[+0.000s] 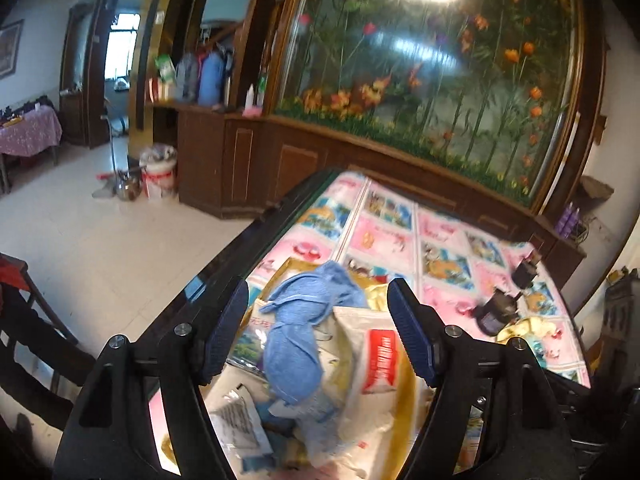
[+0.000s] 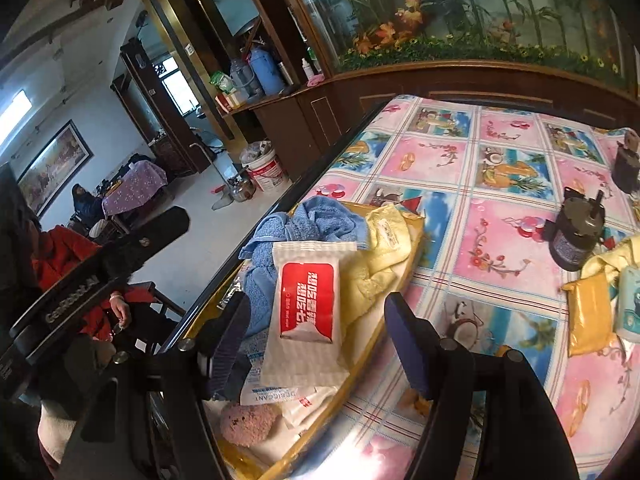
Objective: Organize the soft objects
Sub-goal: 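Release the blue towel into the box from the left gripper while the right releases the bag, then move both grippers back over the yellow packet on the bed sheet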
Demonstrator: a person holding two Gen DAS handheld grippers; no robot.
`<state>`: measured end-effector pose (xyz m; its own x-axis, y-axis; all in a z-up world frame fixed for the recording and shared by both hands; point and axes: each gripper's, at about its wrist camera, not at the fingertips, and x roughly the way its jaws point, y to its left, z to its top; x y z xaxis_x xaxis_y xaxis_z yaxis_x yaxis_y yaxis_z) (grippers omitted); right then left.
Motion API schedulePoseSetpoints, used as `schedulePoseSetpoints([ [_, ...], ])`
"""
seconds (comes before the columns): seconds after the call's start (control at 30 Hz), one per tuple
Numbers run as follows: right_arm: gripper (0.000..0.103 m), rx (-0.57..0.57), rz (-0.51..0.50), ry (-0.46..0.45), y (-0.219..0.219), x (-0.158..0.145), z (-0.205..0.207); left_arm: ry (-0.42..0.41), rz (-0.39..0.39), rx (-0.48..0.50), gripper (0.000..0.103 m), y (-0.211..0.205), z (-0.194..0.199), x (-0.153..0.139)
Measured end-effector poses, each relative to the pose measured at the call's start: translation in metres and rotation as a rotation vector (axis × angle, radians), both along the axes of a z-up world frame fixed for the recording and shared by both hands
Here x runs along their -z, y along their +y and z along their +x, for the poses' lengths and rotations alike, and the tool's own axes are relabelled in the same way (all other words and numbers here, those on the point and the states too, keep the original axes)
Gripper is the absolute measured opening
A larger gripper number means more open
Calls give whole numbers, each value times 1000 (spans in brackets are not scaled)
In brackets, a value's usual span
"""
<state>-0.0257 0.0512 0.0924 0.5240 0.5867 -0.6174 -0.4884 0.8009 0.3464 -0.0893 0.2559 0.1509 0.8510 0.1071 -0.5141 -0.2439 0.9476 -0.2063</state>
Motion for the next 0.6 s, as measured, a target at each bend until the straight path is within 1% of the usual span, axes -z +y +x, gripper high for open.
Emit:
schedulePoseSetpoints([
  [0.13,69,58,38,-50,-32,-1,-16,7,32,-3,73,-26,-21,-6],
  [0.23,69,109,90,-51,-58,2,-22,11,116,-37,73,-48,-34,-8],
  [0.33,69,150,142,-28,-82,6,-23,-5,167,-67,73,-67,-46,-11],
  [0.47,69,181,170,-18,-102,11,-32,-15,175,-27,73,-88,-55,-13],
  [0.6,69,196,157,-44,-110,11,-44,-16,251,-6,73,-118,-63,-15],
])
